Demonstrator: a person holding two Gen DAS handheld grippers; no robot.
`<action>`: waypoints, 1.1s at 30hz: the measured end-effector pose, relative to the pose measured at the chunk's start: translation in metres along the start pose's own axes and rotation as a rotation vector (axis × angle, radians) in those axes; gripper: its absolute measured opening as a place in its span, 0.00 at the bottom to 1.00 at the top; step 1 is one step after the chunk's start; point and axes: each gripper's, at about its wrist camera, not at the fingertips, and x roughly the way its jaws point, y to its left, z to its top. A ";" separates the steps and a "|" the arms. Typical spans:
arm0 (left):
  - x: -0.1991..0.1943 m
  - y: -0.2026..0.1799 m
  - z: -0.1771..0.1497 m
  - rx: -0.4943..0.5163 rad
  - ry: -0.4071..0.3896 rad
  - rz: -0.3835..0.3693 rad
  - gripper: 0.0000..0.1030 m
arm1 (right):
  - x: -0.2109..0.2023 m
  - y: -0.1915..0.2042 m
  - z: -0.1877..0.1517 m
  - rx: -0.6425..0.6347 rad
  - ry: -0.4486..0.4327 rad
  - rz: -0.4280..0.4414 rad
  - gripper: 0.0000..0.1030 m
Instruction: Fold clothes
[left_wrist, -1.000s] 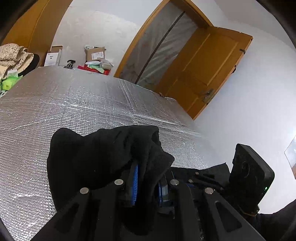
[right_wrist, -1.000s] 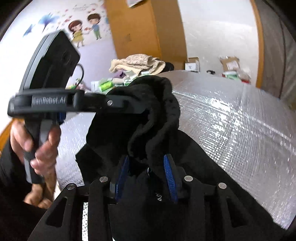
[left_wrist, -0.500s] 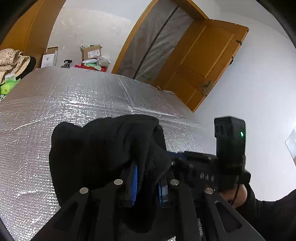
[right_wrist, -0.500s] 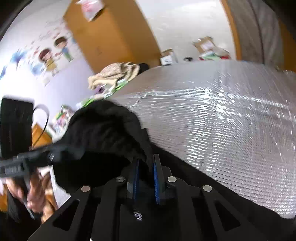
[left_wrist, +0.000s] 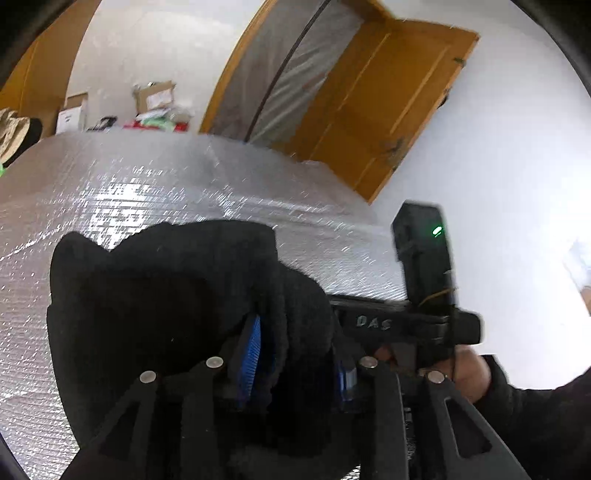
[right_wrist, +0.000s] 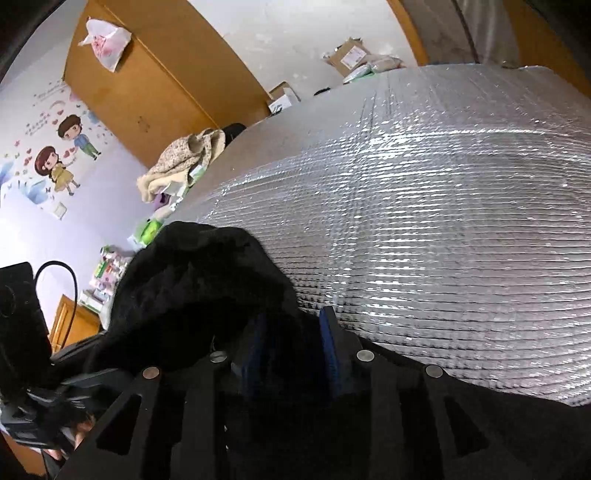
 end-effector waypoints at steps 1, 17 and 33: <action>-0.007 0.002 0.000 -0.010 -0.032 -0.021 0.34 | -0.004 -0.002 -0.001 -0.001 -0.009 -0.003 0.31; -0.020 0.013 0.009 -0.112 -0.150 -0.046 0.37 | -0.053 0.027 -0.040 -0.137 -0.098 0.203 0.34; -0.101 0.081 -0.076 -0.348 -0.270 0.280 0.37 | -0.030 0.031 -0.042 -0.133 -0.006 0.178 0.04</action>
